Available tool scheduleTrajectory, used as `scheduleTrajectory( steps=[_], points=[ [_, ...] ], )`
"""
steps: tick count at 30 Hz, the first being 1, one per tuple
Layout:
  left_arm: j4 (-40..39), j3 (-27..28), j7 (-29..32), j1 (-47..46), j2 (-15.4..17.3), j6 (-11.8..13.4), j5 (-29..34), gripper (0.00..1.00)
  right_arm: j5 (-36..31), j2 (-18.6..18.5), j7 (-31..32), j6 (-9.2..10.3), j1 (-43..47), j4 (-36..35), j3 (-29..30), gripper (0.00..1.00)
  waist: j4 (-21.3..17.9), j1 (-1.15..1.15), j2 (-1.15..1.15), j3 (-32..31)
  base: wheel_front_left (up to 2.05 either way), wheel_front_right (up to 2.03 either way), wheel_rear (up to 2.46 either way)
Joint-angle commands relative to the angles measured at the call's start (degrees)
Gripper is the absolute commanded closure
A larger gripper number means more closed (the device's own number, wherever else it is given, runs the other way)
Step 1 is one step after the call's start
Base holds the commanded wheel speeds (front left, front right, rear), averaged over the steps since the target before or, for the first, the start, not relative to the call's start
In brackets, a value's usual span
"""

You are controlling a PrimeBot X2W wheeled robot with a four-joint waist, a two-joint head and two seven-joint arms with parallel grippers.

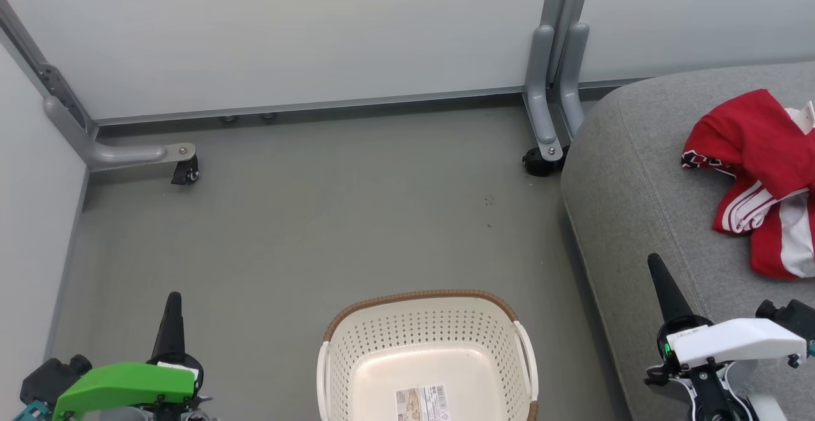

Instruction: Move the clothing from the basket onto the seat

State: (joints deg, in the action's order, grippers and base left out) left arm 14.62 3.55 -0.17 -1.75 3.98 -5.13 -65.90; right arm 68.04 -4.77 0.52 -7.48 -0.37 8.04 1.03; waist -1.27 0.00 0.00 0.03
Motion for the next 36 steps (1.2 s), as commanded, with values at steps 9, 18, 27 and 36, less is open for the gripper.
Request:
scheduleTrajectory(
  steps=[9, 18, 27, 36],
  points=[
    [-0.7, 0.9, 1.5, -2.1, -0.3, -0.9, -6.0, 1.00, 6.0, -0.3, 0.9, -0.02, -2.1, 1.0, 0.7, 1.00, 0.2, 0.00, 0.00, 0.0, 0.00, 0.00, 0.00],
    [-0.7, 1.4, 2.7, -2.7, -0.4, -1.2, -10.6, 1.00, 10.6, -0.3, 1.6, -0.02, -2.9, 2.1, 1.2, 1.00, 0.4, 0.00, 0.00, 0.0, 0.00, 0.00, 0.00],
    [-0.7, 1.8, 3.8, -3.3, -0.6, -1.6, -14.7, 1.00, 14.7, -0.2, 2.3, -0.03, -3.8, 3.1, 1.7, 1.00, 0.6, 0.00, 0.00, 0.1, 0.00, 0.00, 0.00],
    [-0.7, 2.3, 4.8, -3.9, -0.8, -1.9, -18.7, 1.00, 18.7, -0.1, 2.9, -0.02, -4.6, 4.1, 2.2, 1.00, 0.8, 0.00, 0.00, 0.1, 0.00, 0.00, 0.00]
  ],
)
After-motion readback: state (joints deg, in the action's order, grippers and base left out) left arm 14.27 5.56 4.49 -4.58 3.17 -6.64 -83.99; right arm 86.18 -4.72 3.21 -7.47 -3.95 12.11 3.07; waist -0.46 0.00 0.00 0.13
